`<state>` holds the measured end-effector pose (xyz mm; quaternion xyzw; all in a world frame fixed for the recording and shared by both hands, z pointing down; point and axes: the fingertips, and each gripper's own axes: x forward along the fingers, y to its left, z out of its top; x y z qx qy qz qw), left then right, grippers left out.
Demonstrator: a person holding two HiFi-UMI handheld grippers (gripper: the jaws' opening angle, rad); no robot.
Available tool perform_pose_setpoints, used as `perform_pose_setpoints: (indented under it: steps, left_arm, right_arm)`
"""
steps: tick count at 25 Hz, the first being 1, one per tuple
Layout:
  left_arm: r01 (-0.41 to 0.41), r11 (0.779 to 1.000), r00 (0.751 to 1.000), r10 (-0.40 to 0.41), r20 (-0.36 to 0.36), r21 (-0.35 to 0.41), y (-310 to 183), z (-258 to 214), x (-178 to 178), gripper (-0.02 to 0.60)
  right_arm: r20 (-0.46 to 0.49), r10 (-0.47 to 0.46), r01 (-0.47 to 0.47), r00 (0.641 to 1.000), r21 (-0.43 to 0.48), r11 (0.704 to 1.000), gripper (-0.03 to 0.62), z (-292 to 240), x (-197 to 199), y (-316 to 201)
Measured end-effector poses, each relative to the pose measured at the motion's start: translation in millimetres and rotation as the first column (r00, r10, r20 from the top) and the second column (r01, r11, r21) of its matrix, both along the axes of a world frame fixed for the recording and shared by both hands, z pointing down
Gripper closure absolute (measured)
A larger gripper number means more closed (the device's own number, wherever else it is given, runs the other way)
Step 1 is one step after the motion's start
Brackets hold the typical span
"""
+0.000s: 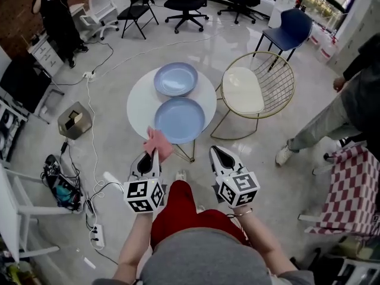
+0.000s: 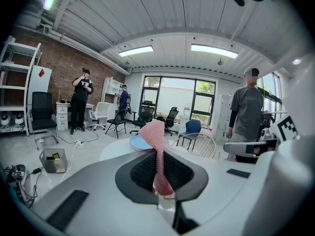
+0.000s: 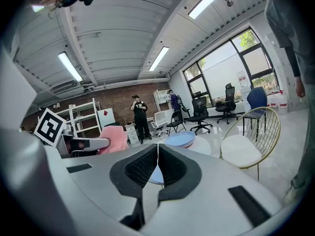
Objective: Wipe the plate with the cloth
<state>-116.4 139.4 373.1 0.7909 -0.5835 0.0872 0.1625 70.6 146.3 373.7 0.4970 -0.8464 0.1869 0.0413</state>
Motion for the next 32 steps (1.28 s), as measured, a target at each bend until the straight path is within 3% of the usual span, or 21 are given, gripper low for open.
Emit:
perform_pose_setpoints:
  steps: [18, 32]
  left_arm:
    - [-0.093, 0.993, 0.995, 0.09, -0.043, -0.072, -189, 31, -47, 0.552]
    - [-0.165, 0.972, 0.986, 0.159, -0.047, -0.165, -246, 57, -40, 0.552]
  right_arm:
    - [-0.076, 0.072, -0.078, 0.995, -0.081, 0.994, 0.563, 27, -47, -171]
    - [-0.147, 0.121, -0.14, 0.982, -0.13, 0.981, 0.563, 41, -39, -218]
